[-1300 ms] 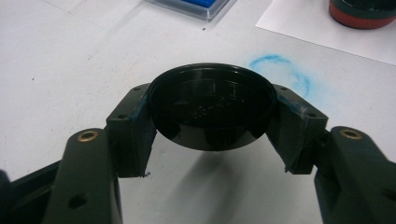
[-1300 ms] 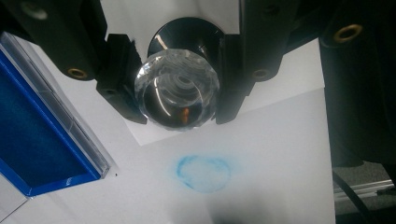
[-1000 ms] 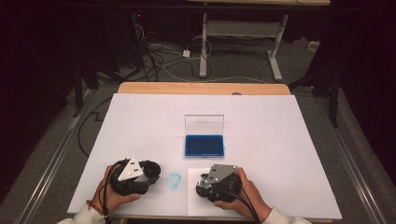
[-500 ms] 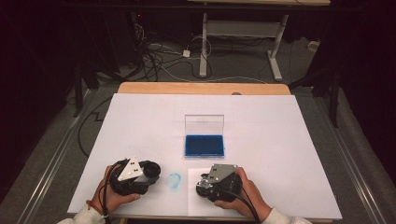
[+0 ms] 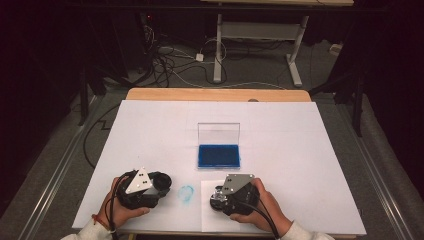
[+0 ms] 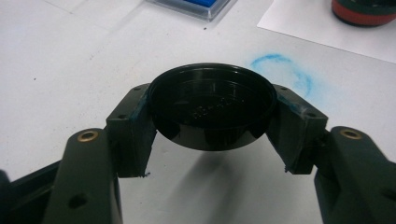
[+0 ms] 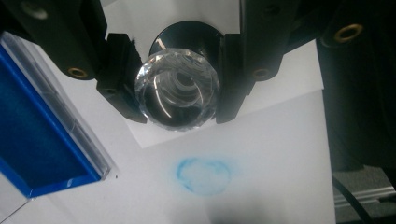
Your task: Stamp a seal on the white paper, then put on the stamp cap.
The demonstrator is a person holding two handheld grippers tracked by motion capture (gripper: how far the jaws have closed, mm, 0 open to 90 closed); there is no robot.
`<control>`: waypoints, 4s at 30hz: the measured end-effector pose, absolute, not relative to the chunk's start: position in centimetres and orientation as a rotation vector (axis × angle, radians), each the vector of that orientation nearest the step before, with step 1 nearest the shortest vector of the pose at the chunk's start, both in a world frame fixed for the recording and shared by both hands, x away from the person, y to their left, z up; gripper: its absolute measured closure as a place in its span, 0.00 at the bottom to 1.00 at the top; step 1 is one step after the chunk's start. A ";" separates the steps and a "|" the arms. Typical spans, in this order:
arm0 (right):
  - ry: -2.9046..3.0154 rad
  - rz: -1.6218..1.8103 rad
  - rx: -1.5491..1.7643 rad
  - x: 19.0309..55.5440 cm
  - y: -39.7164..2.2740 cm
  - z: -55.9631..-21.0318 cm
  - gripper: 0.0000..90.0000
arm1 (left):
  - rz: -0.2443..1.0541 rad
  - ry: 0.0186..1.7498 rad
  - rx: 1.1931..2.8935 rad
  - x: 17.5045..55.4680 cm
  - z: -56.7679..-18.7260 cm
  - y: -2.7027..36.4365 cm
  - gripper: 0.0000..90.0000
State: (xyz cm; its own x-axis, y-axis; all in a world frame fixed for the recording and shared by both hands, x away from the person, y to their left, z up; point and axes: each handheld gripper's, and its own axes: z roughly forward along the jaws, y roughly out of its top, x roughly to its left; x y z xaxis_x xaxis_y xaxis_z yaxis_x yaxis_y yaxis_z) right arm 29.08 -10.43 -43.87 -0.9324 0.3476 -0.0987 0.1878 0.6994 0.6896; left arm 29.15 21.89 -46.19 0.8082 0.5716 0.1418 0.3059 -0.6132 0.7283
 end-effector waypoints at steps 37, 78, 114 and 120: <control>2.383 1.228 0.606 31.0 -17.2 -38.7 0.63 | 0.463 0.646 2.266 29.4 -46.3 22.0 0.41; 2.229 1.292 0.788 33.5 -22.1 -37.9 0.63 | 0.459 0.645 2.276 29.9 -46.3 21.8 0.41; 2.193 1.469 0.635 32.3 -16.9 -36.5 0.63 | 0.325 0.421 2.200 31.3 -44.4 13.6 0.41; 2.240 1.505 0.568 31.7 -14.6 -36.6 0.63 | 0.313 0.376 2.194 30.8 -44.2 12.3 0.41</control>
State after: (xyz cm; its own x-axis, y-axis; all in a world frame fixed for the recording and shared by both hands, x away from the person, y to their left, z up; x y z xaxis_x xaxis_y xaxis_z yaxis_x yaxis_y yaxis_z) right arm 31.66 -14.57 -36.63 -0.8455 0.5267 -0.0873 0.1182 0.3442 0.9314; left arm 30.83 12.29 -44.15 0.9229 0.3740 0.0910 0.1566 -0.5809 0.7988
